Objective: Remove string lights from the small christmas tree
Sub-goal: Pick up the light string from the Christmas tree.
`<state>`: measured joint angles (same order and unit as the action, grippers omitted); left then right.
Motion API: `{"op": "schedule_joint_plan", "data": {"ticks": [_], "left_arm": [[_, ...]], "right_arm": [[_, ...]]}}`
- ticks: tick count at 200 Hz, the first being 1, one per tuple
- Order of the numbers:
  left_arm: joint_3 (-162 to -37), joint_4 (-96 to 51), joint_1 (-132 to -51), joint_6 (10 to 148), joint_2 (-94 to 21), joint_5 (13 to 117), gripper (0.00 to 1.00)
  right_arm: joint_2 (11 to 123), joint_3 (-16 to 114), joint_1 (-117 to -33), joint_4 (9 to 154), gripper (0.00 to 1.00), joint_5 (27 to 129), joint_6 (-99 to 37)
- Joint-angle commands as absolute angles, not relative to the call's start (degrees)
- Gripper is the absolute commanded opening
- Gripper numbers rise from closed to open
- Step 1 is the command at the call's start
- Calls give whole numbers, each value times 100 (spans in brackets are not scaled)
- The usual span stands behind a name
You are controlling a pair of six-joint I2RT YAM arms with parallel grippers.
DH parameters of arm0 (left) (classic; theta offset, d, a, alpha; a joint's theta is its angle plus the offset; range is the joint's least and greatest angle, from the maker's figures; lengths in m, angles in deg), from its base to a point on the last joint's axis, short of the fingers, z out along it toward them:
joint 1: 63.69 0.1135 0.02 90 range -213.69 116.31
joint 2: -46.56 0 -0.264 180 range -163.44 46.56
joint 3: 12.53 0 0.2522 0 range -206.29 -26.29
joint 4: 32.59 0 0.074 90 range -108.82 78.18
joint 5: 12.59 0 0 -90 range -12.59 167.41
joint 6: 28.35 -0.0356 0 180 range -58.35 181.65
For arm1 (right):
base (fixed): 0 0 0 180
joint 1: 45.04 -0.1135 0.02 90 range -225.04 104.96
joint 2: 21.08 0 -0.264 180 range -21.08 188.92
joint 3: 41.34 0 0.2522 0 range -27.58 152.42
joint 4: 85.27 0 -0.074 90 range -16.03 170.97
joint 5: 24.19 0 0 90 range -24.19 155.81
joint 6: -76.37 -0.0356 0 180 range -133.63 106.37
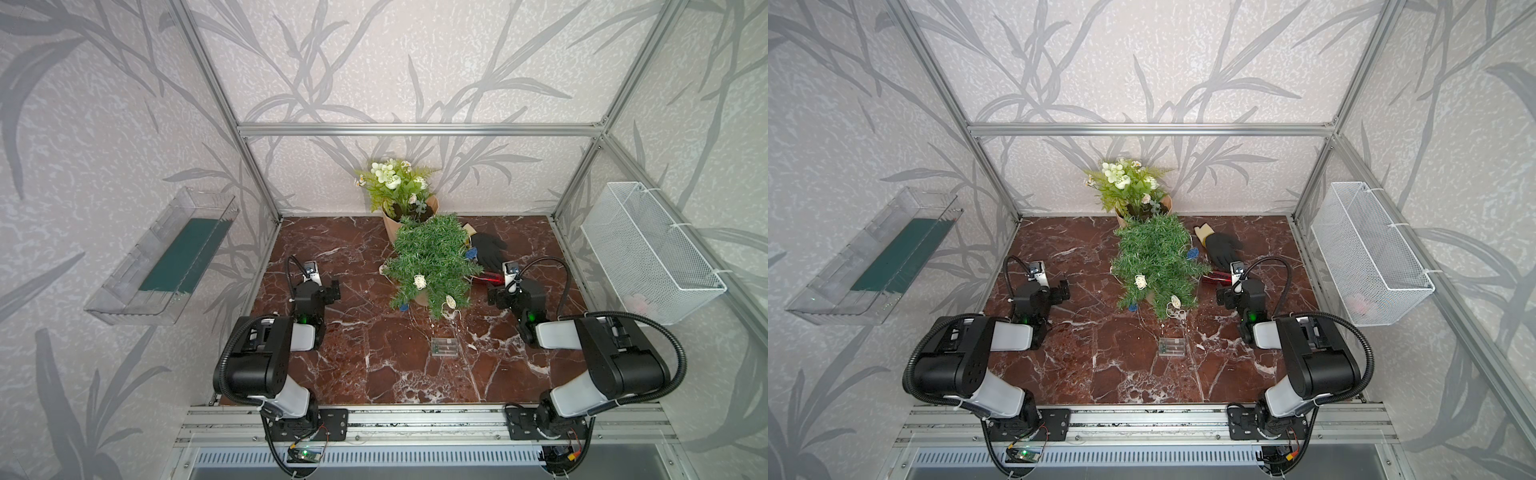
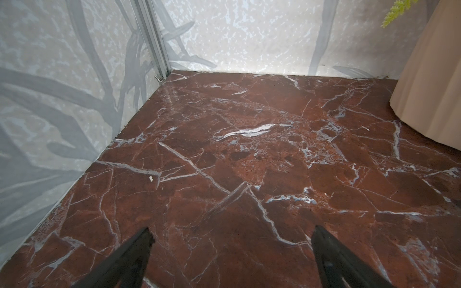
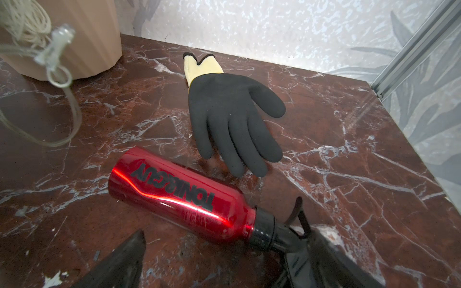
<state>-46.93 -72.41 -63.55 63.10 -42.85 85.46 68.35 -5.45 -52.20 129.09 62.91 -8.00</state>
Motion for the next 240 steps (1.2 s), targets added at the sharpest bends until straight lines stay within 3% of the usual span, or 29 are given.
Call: {"op": "schedule_joint_plan", "data": {"ticks": [1,14,21,46,78,114,158,195,240], "left_arm": [[-4783,-7287,-6322,6438,-4248,8953,99],[-4798,-6897,-6367,6518,-3820,9373,99],[-4954,-6290,-6377,6590,-3448,9619,99],[-6455,-2459,-6369,7814,-2451,10597,99],[-7952,-259,-6431,8617,-2444,8702,99],[-8865,713,-6796,8597,-2705,7137,99],[-9391,1068,-7422,8243,-2679,6662,99],[-9570,1053,-7682,8282,-2684,6519,99],[-9557,1036,-7811,8327,-2660,6598,97]], "right_arm": [[6739,-404,-5180,13024,99,6333,-843],[6276,-234,-5275,12469,99,6353,-707],[5895,121,-5311,11331,99,6362,-745],[5223,1691,-5363,8113,99,6667,-1739],[4916,3016,-5511,6190,100,7396,-2452],[4431,3679,-5514,5537,94,8581,-2596],[4607,4244,-5639,5095,87,10263,-2302],[4809,4409,-5838,5036,79,10297,-2161],[4997,4388,-6030,5186,77,10112,-2256]]}}
